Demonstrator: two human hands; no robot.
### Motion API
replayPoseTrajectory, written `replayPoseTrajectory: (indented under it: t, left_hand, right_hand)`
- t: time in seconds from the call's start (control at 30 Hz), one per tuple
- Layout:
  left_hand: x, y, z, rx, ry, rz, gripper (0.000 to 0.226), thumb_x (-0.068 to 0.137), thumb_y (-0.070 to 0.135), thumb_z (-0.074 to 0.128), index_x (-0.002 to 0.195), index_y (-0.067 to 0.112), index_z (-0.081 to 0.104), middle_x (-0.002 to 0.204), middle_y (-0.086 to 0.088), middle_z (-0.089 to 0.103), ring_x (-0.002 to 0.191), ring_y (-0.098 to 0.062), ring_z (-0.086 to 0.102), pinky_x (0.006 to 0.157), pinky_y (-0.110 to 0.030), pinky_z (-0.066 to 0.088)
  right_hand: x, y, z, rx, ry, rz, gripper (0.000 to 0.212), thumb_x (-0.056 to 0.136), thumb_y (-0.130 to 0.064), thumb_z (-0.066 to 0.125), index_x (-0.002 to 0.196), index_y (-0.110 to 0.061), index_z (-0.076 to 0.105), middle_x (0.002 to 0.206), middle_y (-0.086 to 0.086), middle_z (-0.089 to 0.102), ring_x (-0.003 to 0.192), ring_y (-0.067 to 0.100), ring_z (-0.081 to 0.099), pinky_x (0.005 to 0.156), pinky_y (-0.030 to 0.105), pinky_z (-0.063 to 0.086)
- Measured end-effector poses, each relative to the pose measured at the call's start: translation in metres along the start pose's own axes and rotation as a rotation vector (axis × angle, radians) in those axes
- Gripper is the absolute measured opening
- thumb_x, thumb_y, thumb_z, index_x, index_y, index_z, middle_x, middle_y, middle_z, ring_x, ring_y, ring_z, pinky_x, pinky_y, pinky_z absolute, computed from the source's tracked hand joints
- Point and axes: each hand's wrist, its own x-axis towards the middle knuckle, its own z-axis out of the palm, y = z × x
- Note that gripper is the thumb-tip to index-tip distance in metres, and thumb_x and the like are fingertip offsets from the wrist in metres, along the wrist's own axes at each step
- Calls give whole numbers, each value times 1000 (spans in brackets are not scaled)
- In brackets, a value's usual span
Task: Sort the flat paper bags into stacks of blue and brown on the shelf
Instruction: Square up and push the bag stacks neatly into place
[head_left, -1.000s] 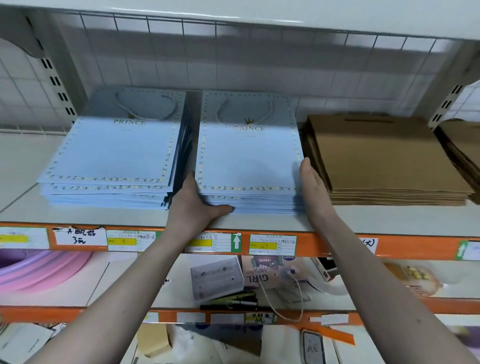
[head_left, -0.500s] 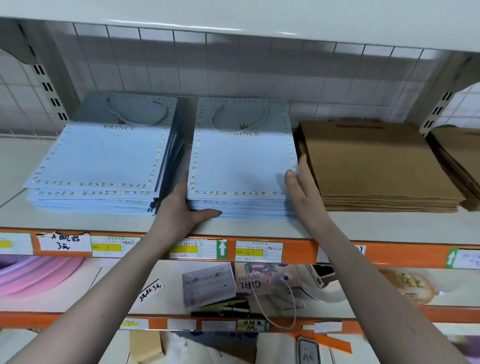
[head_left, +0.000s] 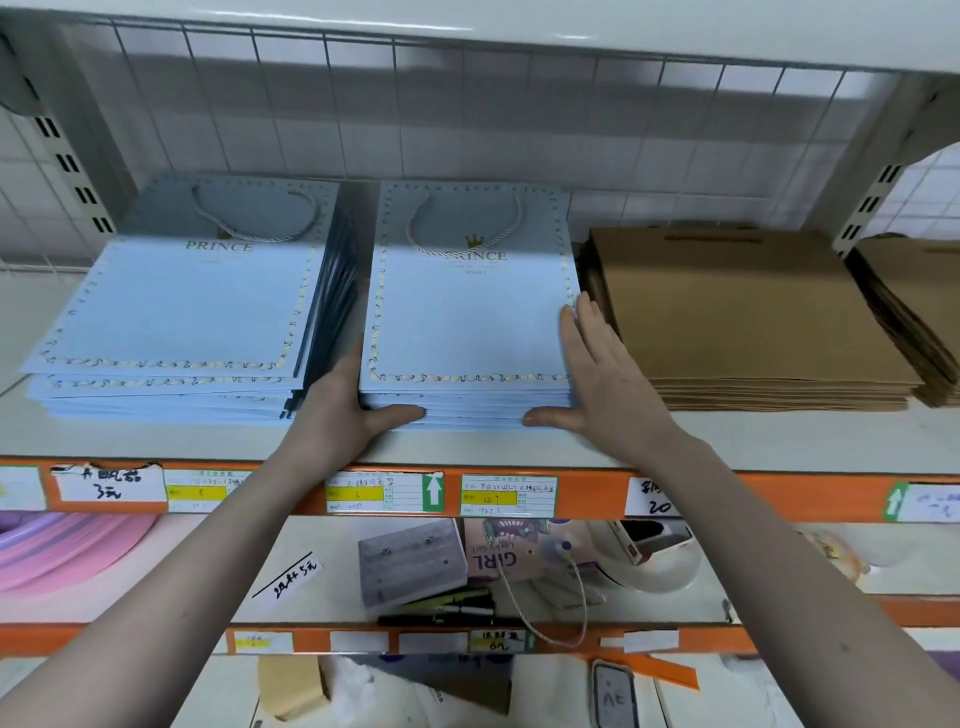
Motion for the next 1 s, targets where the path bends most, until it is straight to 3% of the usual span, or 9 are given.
replayPoseTrajectory:
  t: [0.07,0.2,0.3,0.4,0.57,0.7,0.8,0.93,1.0]
  left_hand:
    - [1,0,2,10,34,8,80,73,26,79,142,22,37,125,6,56,112,-13,52,86,-22,38]
    - [0,0,5,9,103,88,101,70,23,80,149,21,17,132,31,31,117,11,31,92,-1,25]
    - [-1,-4,4,86,87,175,112,69,39,74,151,19,2,153,17,8,140,4,7,109,-11,11]
    - [2,-8,3,211,46,245,106,71,51,65,151,22,3,159,-1,-1,145,-9,-5,114,-23,9]
    - [12,-14,-3,450,-12,351,92,80,62,53,150,11,20,157,-16,8,145,-26,4,115,-42,17]
    - [15,-5,-3,696,-42,329,96,81,73,27,148,4,26,153,-23,20,142,-34,18,111,-40,16]
    - [17,-2,-2,850,-62,314,103,81,76,11,144,-2,30,148,-27,30,138,-39,28,111,-43,21]
    - [19,4,-6,902,-65,352,105,77,78,15,144,-2,31,148,-27,29,139,-40,26,113,-46,21]
    - [19,8,-9,886,-67,420,98,81,75,17,145,3,32,150,-24,28,140,-38,25,113,-45,19]
  right_hand:
    - [4,1,-2,-89,-45,-23,115,75,-70,42,147,1,-11,155,19,-18,144,26,-17,114,29,-11]
    - [5,3,-3,-155,-92,-29,115,69,-74,27,147,1,-12,155,19,-17,144,27,-17,115,31,-11]
    - [5,4,-6,-218,-63,-67,118,67,-79,25,148,1,-3,156,20,-8,145,30,-9,115,34,-8]
    - [8,8,-10,-298,-65,-152,110,74,-80,23,149,0,13,156,22,10,145,33,7,116,41,5]
    - [17,16,-15,-372,-135,-252,103,78,-77,15,149,-2,18,155,20,16,144,32,15,116,43,12]
    - [26,21,-16,-379,-150,-269,112,69,-84,10,151,-8,1,158,15,-2,146,26,-3,116,37,-4]
    - [26,20,-18,-397,-135,-282,113,69,-82,19,151,-7,-2,158,15,-5,146,26,-6,116,36,-7]
    - [25,16,-17,-409,-101,-352,108,74,-80,16,149,-3,18,155,19,16,144,30,14,116,42,8]
    - [25,15,-17,-370,-101,-362,105,75,-79,8,150,-6,15,156,17,13,145,28,12,117,40,6]
